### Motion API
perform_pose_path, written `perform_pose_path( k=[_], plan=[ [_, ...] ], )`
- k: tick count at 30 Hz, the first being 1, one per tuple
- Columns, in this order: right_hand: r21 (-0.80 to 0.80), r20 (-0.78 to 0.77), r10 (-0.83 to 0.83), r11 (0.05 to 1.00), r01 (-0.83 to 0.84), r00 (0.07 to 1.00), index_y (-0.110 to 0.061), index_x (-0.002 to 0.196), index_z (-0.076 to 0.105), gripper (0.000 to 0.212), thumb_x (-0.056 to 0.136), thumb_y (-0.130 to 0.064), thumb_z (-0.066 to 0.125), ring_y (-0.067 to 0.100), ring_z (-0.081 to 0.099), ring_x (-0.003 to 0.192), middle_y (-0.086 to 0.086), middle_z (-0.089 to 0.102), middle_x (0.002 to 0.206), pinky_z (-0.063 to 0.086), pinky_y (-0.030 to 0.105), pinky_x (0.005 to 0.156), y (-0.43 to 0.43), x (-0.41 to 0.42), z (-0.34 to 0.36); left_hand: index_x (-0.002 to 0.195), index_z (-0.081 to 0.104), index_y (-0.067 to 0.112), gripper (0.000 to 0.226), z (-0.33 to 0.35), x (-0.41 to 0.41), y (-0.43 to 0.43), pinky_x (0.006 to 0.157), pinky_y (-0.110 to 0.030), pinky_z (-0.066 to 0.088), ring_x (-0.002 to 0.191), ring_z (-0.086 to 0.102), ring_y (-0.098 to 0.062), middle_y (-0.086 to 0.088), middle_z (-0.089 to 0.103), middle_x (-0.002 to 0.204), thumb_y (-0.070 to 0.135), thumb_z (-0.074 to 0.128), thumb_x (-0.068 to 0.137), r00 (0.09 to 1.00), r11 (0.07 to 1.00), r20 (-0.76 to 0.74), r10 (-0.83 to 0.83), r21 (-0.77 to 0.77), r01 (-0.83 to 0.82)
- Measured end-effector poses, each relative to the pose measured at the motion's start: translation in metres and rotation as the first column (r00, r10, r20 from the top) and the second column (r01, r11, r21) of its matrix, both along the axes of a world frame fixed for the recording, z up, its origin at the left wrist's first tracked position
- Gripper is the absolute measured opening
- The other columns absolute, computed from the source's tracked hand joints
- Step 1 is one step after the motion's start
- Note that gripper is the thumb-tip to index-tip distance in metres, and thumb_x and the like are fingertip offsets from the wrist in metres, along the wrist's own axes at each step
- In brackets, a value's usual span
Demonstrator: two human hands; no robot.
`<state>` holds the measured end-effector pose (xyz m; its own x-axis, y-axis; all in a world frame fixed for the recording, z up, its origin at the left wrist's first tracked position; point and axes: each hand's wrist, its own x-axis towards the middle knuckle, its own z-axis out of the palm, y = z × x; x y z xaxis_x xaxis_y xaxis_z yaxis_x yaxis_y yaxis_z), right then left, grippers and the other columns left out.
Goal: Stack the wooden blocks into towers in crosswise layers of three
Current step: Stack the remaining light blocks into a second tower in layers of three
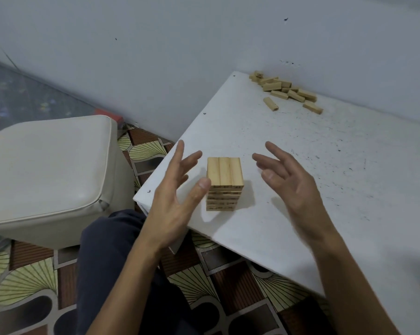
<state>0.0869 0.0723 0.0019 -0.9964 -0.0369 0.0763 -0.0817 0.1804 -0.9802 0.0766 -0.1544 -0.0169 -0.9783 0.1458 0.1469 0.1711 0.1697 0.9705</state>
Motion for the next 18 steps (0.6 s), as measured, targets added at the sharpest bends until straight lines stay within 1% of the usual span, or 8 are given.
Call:
perform_pose_path(
  k=[3, 5, 8, 10, 11, 13, 16, 18],
  plan=[
    [0.069, -0.022, -0.120, 0.990, 0.122, 0.992, -0.029, 0.141, 0.051, 0.047, 0.096, -0.035, 0.061, -0.003, 0.059, 0.117, -0.011, 0.065, 0.127, 0.045, 0.021, 0.096, 0.010, -0.019, 0.011, 0.149, 0.038, 0.031, 0.065, 0.015, -0.022, 0.000, 0.107, -0.029, 0.042, 0.129, 0.051, -0.002, 0.014, 0.057, 0.138, 0.058, 0.045, 0.091, 0.995, 0.999, -0.099, -0.020, -0.052, 0.015],
    [0.134, -0.063, -0.203, 0.969, 0.210, 0.977, -0.027, 0.137, 0.056, 0.041, 0.097, -0.031, 0.061, -0.003, 0.060, 0.113, -0.010, 0.066, 0.123, 0.047, 0.021, 0.095, 0.018, -0.038, 0.019, 0.142, 0.051, 0.024, 0.056, 0.028, -0.047, 0.004, 0.105, -0.029, 0.046, 0.123, 0.057, -0.004, 0.012, 0.063, 0.130, 0.053, 0.041, 0.095, 0.984, 0.991, -0.158, -0.079, -0.116, 0.061],
    [0.201, -0.132, -0.298, 0.926, 0.320, 0.945, -0.023, 0.131, 0.062, 0.034, 0.097, -0.029, 0.061, -0.004, 0.062, 0.106, -0.012, 0.067, 0.116, 0.046, 0.010, 0.088, 0.032, -0.070, 0.033, 0.135, 0.059, 0.024, 0.049, 0.046, -0.093, 0.014, 0.105, -0.033, 0.047, 0.119, 0.059, -0.003, 0.012, 0.066, 0.125, 0.051, 0.042, 0.098, 0.962, 0.955, -0.185, -0.199, -0.255, 0.149],
    [0.253, -0.159, -0.348, 0.890, 0.379, 0.924, -0.022, 0.128, 0.064, 0.031, 0.097, -0.028, 0.060, -0.003, 0.061, 0.102, -0.013, 0.066, 0.114, 0.044, 0.007, 0.083, 0.041, -0.093, 0.041, 0.132, 0.061, 0.026, 0.041, 0.056, -0.125, 0.026, 0.105, -0.036, 0.047, 0.117, 0.059, -0.001, 0.013, 0.066, 0.124, 0.046, 0.047, 0.100, 0.942, 0.917, -0.193, -0.276, -0.348, 0.197],
    [0.295, -0.171, -0.366, 0.867, 0.402, 0.915, -0.021, 0.127, 0.064, 0.031, 0.097, -0.028, 0.060, -0.001, 0.061, 0.102, -0.011, 0.066, 0.115, 0.044, 0.008, 0.083, 0.046, -0.105, 0.043, 0.132, 0.061, 0.026, 0.036, 0.059, -0.142, 0.034, 0.105, -0.036, 0.046, 0.116, 0.059, 0.001, 0.013, 0.066, 0.124, 0.041, 0.051, 0.101, 0.929, 0.897, -0.206, -0.308, -0.389, 0.212],
    [0.384, -0.184, -0.392, 0.816, 0.433, 0.901, -0.019, 0.127, 0.065, 0.032, 0.096, -0.028, 0.059, 0.008, 0.062, 0.105, -0.007, 0.066, 0.122, 0.044, 0.016, 0.086, 0.058, -0.127, 0.042, 0.131, 0.061, 0.027, 0.032, 0.062, -0.173, 0.053, 0.102, -0.033, 0.046, 0.113, 0.059, 0.003, 0.012, 0.065, 0.124, 0.033, 0.057, 0.100, 0.901, 0.855, -0.236, -0.364, -0.467, 0.223],
    [0.521, -0.183, -0.407, 0.731, 0.440, 0.895, -0.017, 0.127, 0.063, 0.032, 0.097, -0.026, 0.056, 0.020, 0.059, 0.115, 0.001, 0.063, 0.129, 0.046, 0.030, 0.096, 0.075, -0.158, 0.034, 0.132, 0.060, 0.025, 0.035, 0.055, -0.220, 0.085, 0.099, -0.033, 0.045, 0.116, 0.058, -0.008, 0.006, 0.062, 0.130, 0.027, 0.061, 0.097, 0.840, 0.752, -0.284, -0.461, -0.627, 0.201],
    [0.642, -0.176, -0.409, 0.642, 0.419, 0.895, -0.016, 0.131, 0.061, 0.035, 0.098, -0.024, 0.052, 0.025, 0.055, 0.121, 0.006, 0.060, 0.132, 0.043, 0.034, 0.099, 0.085, -0.175, 0.027, 0.134, 0.059, 0.023, 0.038, 0.046, -0.248, 0.109, 0.101, -0.034, 0.043, 0.123, 0.054, -0.017, 0.002, 0.058, 0.135, 0.025, 0.061, 0.096, 0.788, 0.655, -0.310, -0.532, -0.741, 0.151]
  ],
)
